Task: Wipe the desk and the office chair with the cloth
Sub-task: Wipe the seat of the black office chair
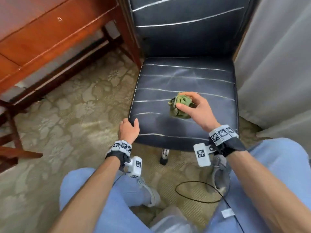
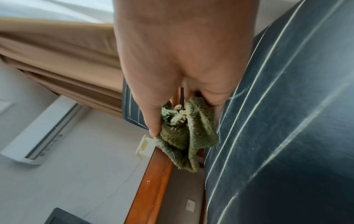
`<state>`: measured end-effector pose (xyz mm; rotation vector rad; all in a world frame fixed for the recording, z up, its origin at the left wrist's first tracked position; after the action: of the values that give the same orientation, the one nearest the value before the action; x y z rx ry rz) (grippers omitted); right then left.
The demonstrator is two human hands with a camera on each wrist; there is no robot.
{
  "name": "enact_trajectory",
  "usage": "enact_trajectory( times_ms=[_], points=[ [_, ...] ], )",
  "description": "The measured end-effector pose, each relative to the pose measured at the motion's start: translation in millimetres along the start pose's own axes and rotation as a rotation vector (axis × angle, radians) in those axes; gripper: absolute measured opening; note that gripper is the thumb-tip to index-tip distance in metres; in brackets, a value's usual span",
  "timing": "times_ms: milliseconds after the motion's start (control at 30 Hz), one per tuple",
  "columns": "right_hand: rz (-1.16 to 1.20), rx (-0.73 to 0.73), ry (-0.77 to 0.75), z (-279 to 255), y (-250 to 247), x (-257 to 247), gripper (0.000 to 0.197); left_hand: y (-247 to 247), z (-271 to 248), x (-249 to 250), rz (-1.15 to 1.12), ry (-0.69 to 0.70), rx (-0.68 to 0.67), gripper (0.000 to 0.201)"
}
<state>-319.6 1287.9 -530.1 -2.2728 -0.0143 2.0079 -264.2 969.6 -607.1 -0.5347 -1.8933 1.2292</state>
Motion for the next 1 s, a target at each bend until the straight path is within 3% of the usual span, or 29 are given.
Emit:
enact_trajectory(
  times_ms=[133,300,500,600,667,833,1000],
  points=[
    [0.107,0.126,-0.115,-34,-33,-1,0.035,-2,-28,0,-0.017,0.065,0.081,0.061],
    [0.163,0.179,-0.069,-79,-74,-2,0.034,-15,-102,6,0.034,0.127,0.066,0.064],
    [-0.191,0.21,-0.126,-73,-117,0,0.039,-45,-99,47,0.074,0.22,0.088,0.059],
    [-0.474,0.295,-0.172,-70,-139,-1,0.04,-39,-92,60,0.085,0.267,0.097,0.062],
    [-0.535,0.335,-0.154,-73,-148,4,0.039,-28,-91,63,0.099,0.297,0.074,0.063],
    [-0.676,0.17,-0.202,-82,-112,20,0.042,-10,-86,62,0.181,0.392,0.074,0.063],
    [-0.746,-0.053,-0.4,-88,-30,16,0.045,-18,-55,31,0.091,0.333,0.095,0.067]
  ],
)
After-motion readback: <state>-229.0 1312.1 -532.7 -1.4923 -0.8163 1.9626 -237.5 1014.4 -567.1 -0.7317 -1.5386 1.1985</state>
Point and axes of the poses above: each hand's wrist, its own z-axis towards the middle knuckle, its own y-axis out of the palm, x = y × z, the point moved 9 cm from there along z, towards the middle knuckle, and after that the axes turned 10 degrees about x, right-handed, at the moved point
